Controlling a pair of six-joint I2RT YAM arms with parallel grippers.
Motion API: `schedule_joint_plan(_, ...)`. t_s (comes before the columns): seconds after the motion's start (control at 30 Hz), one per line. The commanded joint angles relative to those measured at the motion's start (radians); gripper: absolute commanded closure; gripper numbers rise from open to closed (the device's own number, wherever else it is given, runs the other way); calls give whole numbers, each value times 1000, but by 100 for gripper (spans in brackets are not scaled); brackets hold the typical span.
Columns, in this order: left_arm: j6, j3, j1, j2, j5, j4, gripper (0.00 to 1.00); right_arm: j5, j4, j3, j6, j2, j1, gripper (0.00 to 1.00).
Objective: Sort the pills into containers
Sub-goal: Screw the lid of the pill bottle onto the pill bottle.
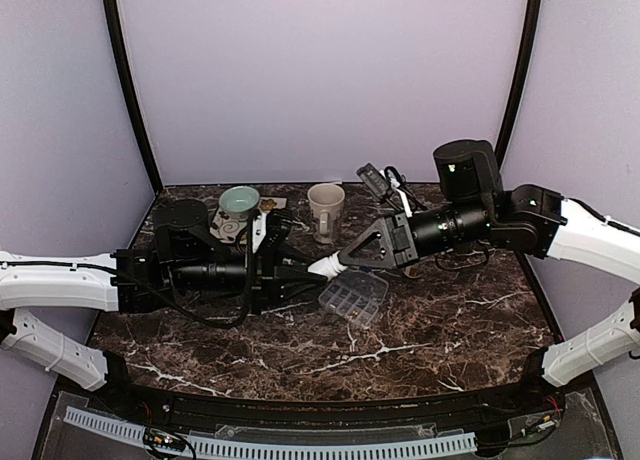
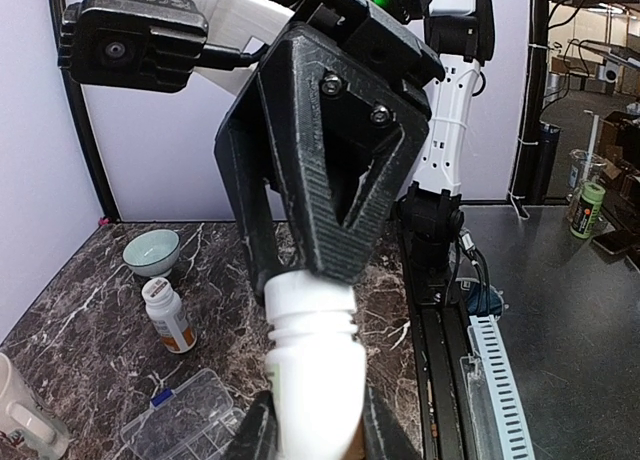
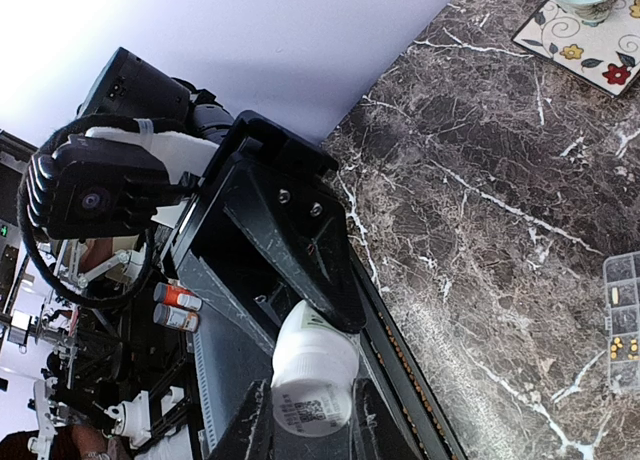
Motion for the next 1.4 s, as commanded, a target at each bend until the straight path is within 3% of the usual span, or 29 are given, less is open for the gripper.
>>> schedule_joint_plan(0.0, -30, 48, -4, -16, 10, 92, 100, -34, 46, 4, -35, -2, 35, 87)
schedule_joint_plan(0.4, 15, 63, -12, -3, -82, 89, 100, 35, 86, -26, 82, 30, 46, 92)
schedule_joint_plan(0.73, 156, 68, -66, 11, -208, 105, 100, 65, 121, -37, 237, 59, 47, 94)
schedule_joint_plan(1.0, 282, 50, -124, 25, -359, 197, 100, 61, 94, -28, 361, 94, 47, 95)
schedule_joint_plan(1.37, 459, -17, -222, 58, -572, 450, 100, 91, 182, -38, 550, 96, 47, 97)
